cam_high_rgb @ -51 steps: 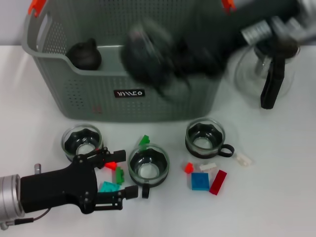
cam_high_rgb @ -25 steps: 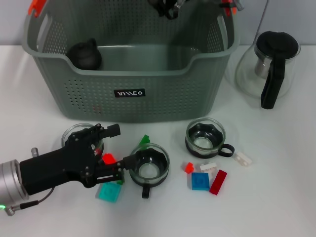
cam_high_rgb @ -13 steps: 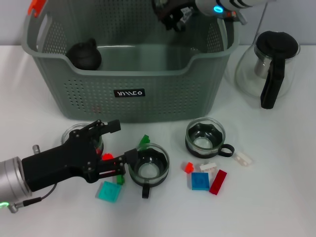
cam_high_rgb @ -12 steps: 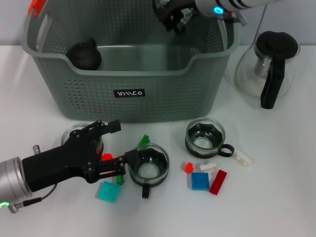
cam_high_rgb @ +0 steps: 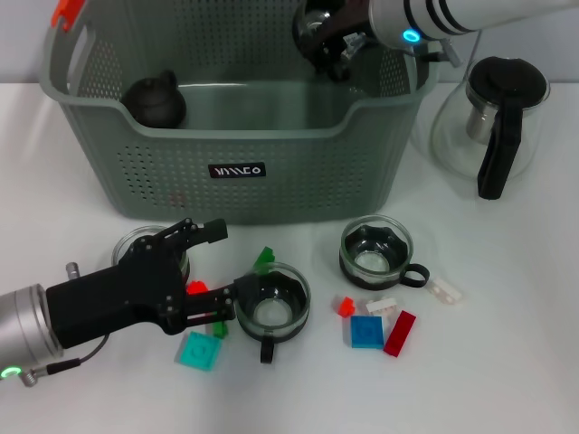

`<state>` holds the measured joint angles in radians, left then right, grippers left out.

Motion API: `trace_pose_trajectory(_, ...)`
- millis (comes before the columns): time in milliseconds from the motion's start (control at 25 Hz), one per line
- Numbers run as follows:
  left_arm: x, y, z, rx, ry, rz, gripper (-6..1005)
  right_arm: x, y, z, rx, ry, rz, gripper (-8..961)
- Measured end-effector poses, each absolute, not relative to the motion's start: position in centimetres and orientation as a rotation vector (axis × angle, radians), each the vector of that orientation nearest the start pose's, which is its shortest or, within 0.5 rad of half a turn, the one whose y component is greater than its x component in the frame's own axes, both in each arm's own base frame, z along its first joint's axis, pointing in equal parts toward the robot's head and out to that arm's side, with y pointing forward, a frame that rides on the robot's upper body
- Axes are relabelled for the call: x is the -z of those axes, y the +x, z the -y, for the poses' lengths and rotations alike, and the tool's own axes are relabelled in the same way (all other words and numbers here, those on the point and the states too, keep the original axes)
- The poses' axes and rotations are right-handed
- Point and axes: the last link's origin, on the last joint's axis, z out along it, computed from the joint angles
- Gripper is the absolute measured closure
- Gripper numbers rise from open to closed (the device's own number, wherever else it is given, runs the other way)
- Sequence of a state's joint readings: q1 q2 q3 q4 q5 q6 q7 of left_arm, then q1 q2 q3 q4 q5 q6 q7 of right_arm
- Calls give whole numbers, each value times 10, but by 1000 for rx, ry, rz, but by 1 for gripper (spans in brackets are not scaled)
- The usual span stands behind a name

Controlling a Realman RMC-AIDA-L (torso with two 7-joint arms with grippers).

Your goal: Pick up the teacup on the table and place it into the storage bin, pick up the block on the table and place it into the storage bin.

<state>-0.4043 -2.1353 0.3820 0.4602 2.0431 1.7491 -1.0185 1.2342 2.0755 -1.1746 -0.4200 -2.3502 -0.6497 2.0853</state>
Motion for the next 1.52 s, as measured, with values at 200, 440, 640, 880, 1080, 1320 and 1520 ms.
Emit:
trace_pose_trajectory(200,21,-289,-259,1054,-2553,557,110,60,78,-493,-22,-2477,-405,891)
trace_pose_trajectory(440,21,-289,-258,1056,-2552,560,111,62,81,-489,-10,-2499,-408,888)
trace_pose_trajectory(640,21,-289,-257,1059,-2550,568,112,59,79,-489,-21,-2493,-397,725)
trace_pose_trajectory(880,20,-290,-257,1062,-2545,571,112,32,59,-487,-202,-2463,-375,559)
trace_pose_trajectory(1080,18,-291,-257,1064,-2540,571,113,-3,36,-460,-481,-2553,-333,366)
trace_pose_trajectory(1320,18,-291,-257,1063,-2538,572,114,-32,51,-401,-709,-2778,-226,188)
trace_pose_trajectory(1520,18,-291,-256,1063,-2540,572,114,-32,84,-366,-543,-2980,-183,143)
